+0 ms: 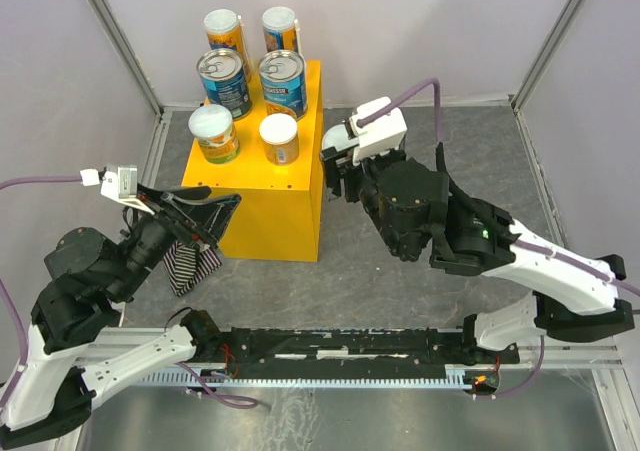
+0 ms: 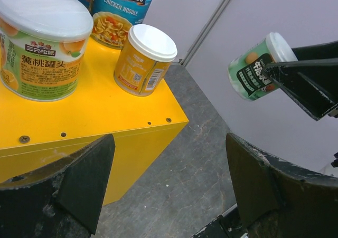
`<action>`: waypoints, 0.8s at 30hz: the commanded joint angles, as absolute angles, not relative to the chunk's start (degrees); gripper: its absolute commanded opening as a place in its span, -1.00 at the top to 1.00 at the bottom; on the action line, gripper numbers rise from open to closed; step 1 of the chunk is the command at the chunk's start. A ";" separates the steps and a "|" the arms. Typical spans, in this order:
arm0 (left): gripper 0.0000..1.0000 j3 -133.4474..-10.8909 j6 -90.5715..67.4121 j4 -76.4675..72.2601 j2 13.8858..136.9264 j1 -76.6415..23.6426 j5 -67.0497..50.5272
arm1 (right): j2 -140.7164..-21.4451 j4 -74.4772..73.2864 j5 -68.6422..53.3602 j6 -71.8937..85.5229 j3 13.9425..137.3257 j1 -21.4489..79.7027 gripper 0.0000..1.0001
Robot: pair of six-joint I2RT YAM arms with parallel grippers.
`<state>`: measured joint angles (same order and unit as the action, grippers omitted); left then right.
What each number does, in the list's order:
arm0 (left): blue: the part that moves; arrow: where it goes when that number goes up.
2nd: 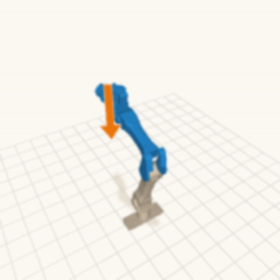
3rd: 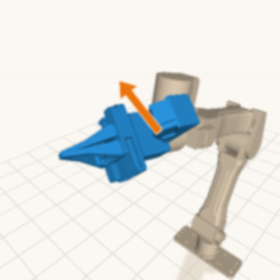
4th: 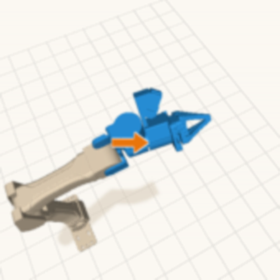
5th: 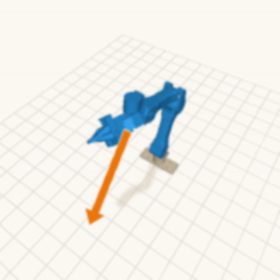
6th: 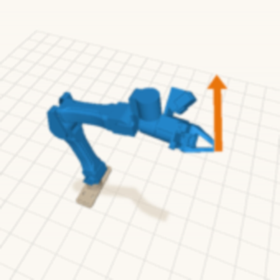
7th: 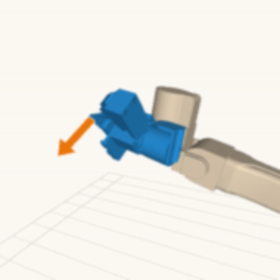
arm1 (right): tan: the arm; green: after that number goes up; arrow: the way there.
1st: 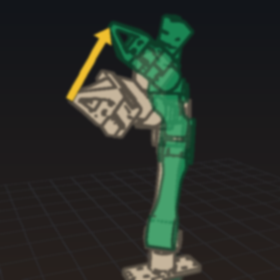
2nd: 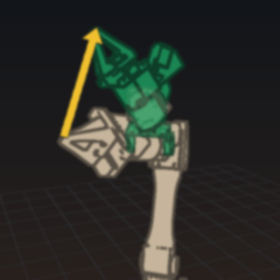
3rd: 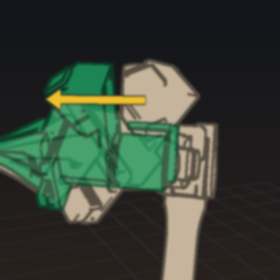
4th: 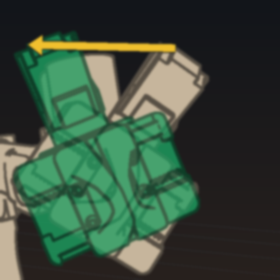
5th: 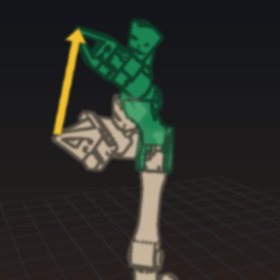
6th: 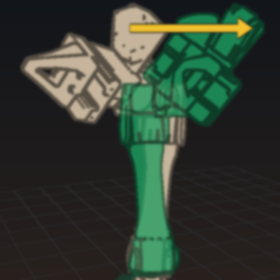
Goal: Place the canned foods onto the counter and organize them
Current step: Place the canned food on the counter.
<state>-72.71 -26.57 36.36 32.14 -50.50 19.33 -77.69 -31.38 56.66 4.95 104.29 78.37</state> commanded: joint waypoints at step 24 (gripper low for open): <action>-0.82 -74.53 -26.77 37.38 33.03 -50.41 18.13 | -104.41 -37.54 52.89 -0.51 148.44 77.65 0.97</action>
